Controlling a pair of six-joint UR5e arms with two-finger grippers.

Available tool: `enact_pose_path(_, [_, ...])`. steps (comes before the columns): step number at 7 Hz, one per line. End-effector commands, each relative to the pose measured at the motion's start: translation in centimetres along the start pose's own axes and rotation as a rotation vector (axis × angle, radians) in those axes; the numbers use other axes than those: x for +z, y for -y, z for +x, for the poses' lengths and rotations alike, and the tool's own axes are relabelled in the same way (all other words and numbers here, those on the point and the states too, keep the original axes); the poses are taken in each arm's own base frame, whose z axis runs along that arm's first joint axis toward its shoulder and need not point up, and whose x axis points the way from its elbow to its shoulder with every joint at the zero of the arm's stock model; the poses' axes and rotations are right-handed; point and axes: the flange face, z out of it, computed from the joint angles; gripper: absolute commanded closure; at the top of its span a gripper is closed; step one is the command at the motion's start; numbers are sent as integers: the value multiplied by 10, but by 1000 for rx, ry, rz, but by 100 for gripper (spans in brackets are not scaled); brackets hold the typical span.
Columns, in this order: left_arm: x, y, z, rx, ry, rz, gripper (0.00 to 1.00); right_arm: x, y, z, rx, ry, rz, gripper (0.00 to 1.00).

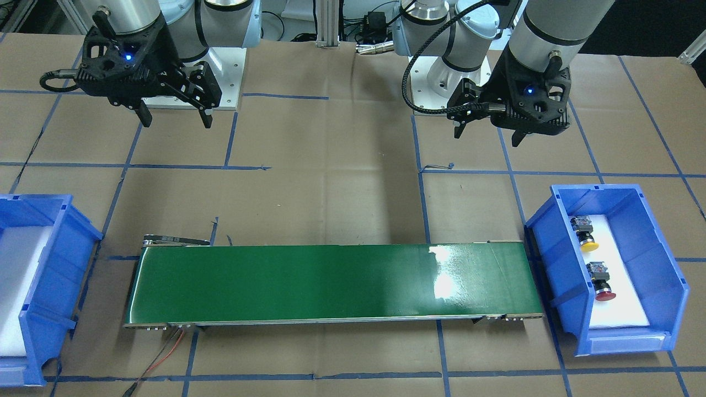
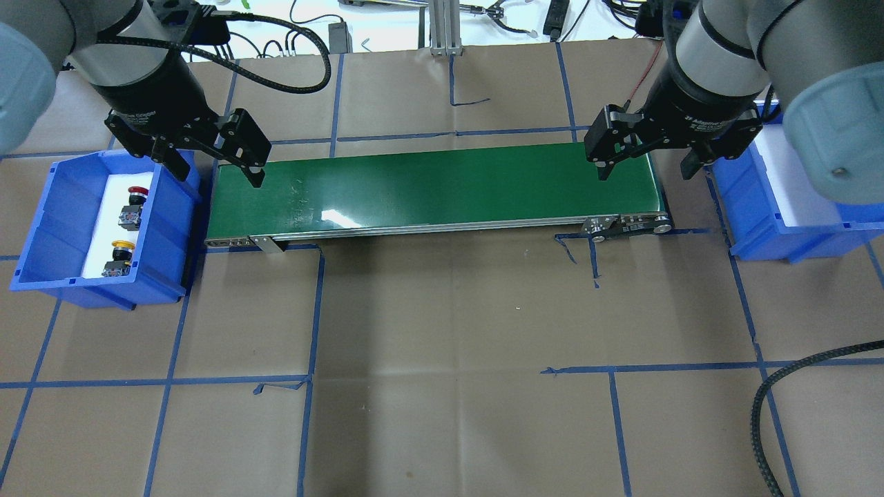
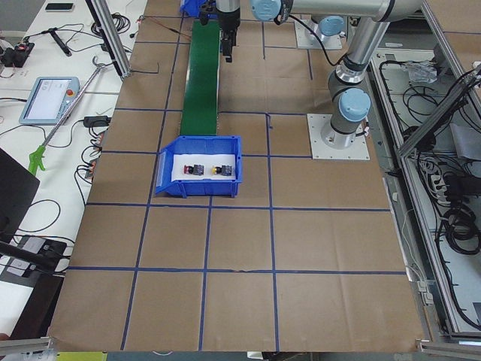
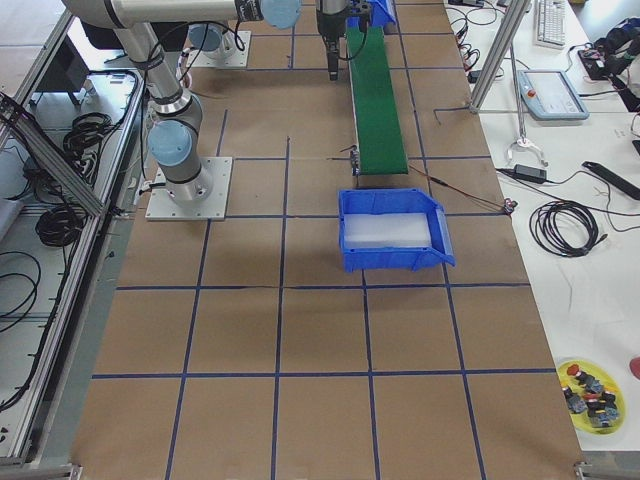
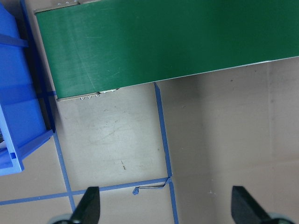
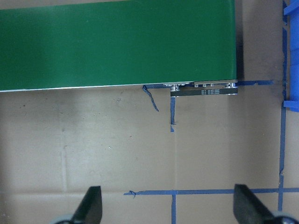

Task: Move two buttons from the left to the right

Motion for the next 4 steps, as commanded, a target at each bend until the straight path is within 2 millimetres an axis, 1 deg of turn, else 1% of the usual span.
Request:
enact_pose_path(1, [0,0,-1,-1,1,-1,0,-1,-1,0,1,-1,-5,0])
enact_pose_path(3, [0,0,-6,-12,-2,1,0,-8,-6,0,-1,0,10,0])
enact_pose_path(4, [1,1,-25,-45,-4,2,0,-8,-6,0,-1,0,11,0])
